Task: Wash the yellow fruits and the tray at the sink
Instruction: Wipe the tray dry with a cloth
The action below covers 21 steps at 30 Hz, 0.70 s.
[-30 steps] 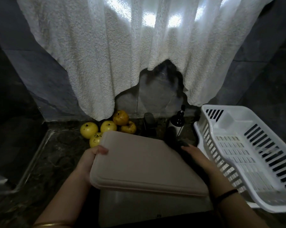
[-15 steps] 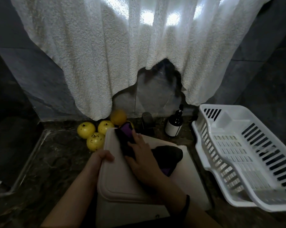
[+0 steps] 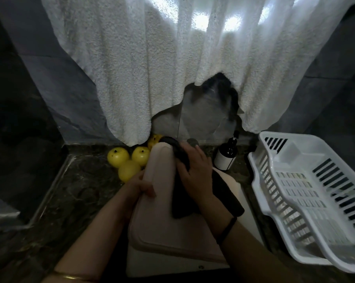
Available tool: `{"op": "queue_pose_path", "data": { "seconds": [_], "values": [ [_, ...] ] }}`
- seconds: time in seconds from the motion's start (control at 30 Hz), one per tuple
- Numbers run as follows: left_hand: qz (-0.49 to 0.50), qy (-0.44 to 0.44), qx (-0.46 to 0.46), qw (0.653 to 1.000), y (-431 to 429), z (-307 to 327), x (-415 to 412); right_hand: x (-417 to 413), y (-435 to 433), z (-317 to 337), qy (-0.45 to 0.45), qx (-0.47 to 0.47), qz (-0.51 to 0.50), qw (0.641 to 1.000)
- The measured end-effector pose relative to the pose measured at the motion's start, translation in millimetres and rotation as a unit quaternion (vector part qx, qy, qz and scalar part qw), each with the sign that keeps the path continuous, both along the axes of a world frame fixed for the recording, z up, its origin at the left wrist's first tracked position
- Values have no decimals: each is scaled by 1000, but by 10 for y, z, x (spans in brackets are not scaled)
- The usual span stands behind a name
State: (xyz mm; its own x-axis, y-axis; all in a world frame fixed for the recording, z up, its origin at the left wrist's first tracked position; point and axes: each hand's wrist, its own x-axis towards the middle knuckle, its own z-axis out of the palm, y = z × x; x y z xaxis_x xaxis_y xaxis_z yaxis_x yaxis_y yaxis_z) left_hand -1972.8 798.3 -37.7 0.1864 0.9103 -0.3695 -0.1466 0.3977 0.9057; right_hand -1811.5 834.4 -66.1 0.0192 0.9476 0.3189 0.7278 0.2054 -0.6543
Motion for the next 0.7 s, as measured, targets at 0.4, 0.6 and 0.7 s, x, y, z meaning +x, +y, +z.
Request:
{"op": "queue_pose_path", "data": {
  "seconds": [0.4, 0.6, 0.7],
  "values": [
    [2, -106, 28, 994, -79, 180, -244, 906, -8, -409, 185, -81, -167, 965],
    [-5, -105, 8, 994, -96, 181, -297, 1134, 34, -373, 359, -142, -226, 894],
    [-35, -103, -10, 994, -97, 158, -327, 1218, 29, -409, 348, -107, -279, 889]
  ]
}}
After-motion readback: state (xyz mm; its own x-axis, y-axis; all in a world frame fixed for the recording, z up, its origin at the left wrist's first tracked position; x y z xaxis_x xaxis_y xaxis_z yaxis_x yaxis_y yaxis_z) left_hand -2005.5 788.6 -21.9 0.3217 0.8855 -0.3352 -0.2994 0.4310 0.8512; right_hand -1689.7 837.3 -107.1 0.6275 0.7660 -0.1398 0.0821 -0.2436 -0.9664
